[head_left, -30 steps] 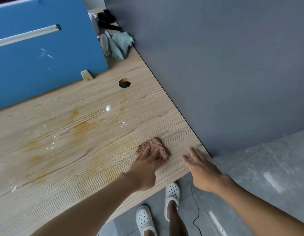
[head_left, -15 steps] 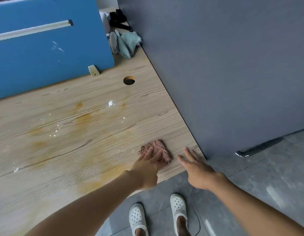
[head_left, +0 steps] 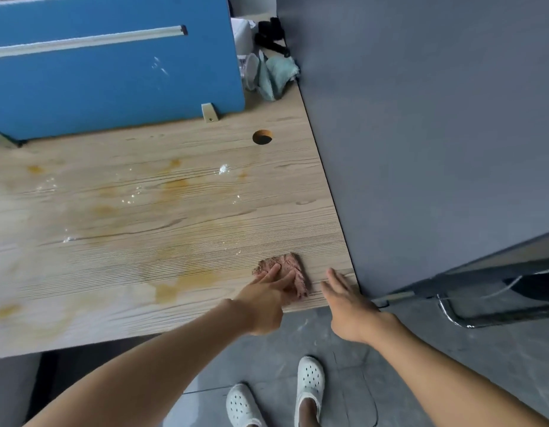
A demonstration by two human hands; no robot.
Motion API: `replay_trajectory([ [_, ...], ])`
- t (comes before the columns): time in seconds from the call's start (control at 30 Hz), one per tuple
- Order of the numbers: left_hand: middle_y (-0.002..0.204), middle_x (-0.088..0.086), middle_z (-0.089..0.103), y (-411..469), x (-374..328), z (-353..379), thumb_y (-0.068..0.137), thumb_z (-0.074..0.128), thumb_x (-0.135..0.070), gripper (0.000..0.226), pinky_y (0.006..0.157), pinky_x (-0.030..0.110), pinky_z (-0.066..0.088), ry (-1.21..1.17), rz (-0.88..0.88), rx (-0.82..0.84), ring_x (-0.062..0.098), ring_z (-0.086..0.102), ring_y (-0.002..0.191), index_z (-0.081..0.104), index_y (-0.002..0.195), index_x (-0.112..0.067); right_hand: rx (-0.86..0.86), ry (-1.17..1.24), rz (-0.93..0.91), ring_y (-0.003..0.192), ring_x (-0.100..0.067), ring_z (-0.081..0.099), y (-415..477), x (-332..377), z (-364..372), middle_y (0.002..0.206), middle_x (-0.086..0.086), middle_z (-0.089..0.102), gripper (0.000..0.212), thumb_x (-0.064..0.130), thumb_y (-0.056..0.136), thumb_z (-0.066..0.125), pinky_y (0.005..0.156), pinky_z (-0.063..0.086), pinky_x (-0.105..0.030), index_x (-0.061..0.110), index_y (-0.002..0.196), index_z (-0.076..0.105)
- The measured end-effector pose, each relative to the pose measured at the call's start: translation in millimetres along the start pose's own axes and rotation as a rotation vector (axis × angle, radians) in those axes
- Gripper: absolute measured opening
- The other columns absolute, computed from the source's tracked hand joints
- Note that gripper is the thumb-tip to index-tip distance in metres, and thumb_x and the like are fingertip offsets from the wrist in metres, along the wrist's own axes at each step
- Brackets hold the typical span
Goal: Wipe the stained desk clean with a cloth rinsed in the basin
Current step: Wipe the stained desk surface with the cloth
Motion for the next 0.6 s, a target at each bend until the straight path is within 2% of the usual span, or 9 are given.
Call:
replay_trajectory([
  [0.13, 0.166, -0.008, -0.009, -22.3, 6.4, 10.6, 0.089, 0.045, -0.01, 0.078, 0.124, 0.039, -0.003, -0.034, -0.017, -0.014, 0.021, -0.016, 0.152, 0.019, 0.156, -0.039, -0.026, -0.196, -0.031, 0.154, -0.027, -0.011, -1.8, 14.2, -8.5, 0.166, -0.011, -0.017, 0.075, 0.007, 0.095, 0.047, 0.125, 0.008, -0.043, 0.014, 0.159, 0.01],
  [0.23, 0.165, -0.012, -0.007, -52.5, 18.1, 18.6, 0.09, 0.044, -0.007, 0.078, 0.125, 0.036, -0.002, -0.042, 0.029, -0.088, 0.015, -0.013, 0.152, 0.02, 0.156, -0.042, -0.18, -0.273, -0.281, 0.154, -0.022, -0.013, -6.4, 55.8, -12.1, 0.166, -0.006, -0.019, 0.084, 0.001, 0.091, 0.049, 0.125, 0.001, -0.038, 0.016, 0.16, 0.004],
  [0.33, 0.166, -0.01, 0.007, -87.0, 42.5, 29.7, 0.091, 0.041, -0.006, 0.071, 0.125, 0.031, 0.009, -0.128, -0.075, -0.182, 0.011, -0.001, 0.153, 0.029, 0.154, -0.037, -0.165, -0.326, -0.509, 0.152, -0.017, -0.019, -4.3, 93.8, 4.5, 0.165, -0.003, -0.022, 0.083, -0.003, 0.091, 0.043, 0.124, -0.007, -0.031, 0.015, 0.16, 0.001],
  [0.4, 0.166, -0.005, 0.012, -111.3, 65.5, 40.5, 0.094, 0.041, -0.009, 0.063, 0.123, 0.034, 0.021, -0.161, -0.213, -0.151, 0.016, 0.008, 0.153, 0.036, 0.152, -0.031, -0.095, -0.401, -0.514, 0.152, -0.019, -0.021, 3.7, 105.0, 19.0, 0.165, -0.006, -0.021, 0.083, 0.001, 0.092, 0.044, 0.125, -0.006, -0.034, 0.014, 0.16, -0.001],
  [0.47, 0.166, -0.003, 0.008, -128.8, 86.6, 47.9, 0.094, 0.042, -0.01, 0.063, 0.117, 0.037, 0.032, -0.184, -0.336, -0.11, 0.019, 0.01, 0.152, 0.033, 0.154, -0.028, -0.056, -0.445, -0.487, 0.151, -0.022, -0.022, 10.6, 106.8, 26.3, 0.164, -0.008, -0.023, 0.085, 0.002, 0.092, 0.046, 0.125, -0.006, -0.036, 0.014, 0.16, -0.003],
  [0.6, 0.165, -0.008, 0.004, -134.9, 104.4, 51.4, 0.091, 0.043, -0.009, 0.071, 0.11, 0.037, 0.042, -0.226, -0.388, -0.028, 0.016, 0.005, 0.151, 0.025, 0.156, -0.031, -0.034, -0.524, -0.465, 0.151, -0.024, -0.023, 20.2, 113.3, 30.1, 0.163, -0.01, -0.025, 0.087, 0.006, 0.09, 0.048, 0.125, -0.004, -0.04, 0.016, 0.16, -0.003],
])
Point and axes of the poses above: each hand's wrist, its own y-axis towards the middle knuckle, its own z-axis out of the palm, x = y × z, the point moved 6 cm from there along y, towards the middle knuckle
